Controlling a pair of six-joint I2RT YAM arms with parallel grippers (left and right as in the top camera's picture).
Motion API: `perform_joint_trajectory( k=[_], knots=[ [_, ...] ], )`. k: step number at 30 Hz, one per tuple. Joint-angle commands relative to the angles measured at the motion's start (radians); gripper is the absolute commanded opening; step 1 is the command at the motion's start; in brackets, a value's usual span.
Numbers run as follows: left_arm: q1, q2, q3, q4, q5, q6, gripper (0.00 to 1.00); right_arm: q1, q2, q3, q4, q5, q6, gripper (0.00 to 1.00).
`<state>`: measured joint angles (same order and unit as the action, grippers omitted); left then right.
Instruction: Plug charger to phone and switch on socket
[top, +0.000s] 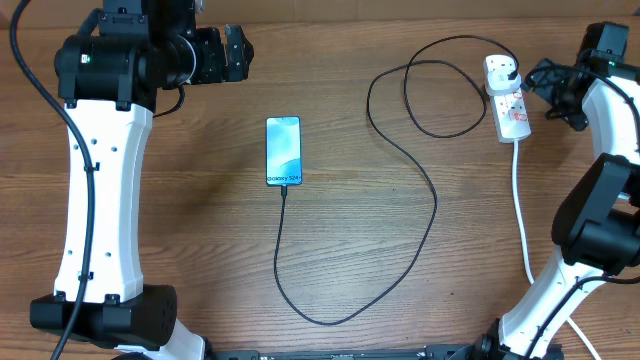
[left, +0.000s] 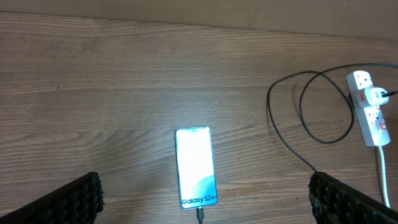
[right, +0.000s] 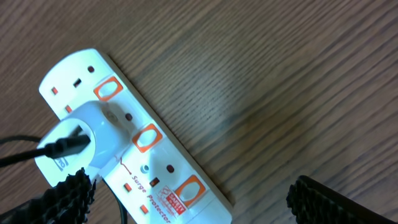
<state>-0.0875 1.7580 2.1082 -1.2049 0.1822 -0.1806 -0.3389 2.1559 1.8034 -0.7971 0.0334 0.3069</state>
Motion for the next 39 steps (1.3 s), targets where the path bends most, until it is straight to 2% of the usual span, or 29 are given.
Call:
perform_joint_trajectory(
  k=[1,26,39],
  knots=[
    [0.002,0.005,0.003,0.001,-0.007,0.009,1.00,0.001,0.020,-0.007,0.014,0.022,0.000,1.00],
    [0.002,0.005,0.003,0.001,-0.007,0.009,1.00,0.001,0.143,-0.007,0.105,0.033,0.008,1.00],
    [0.002,0.005,0.003,0.001,-0.007,0.009,1.00,0.001,0.148,-0.008,0.119,0.033,0.007,1.00]
  ],
)
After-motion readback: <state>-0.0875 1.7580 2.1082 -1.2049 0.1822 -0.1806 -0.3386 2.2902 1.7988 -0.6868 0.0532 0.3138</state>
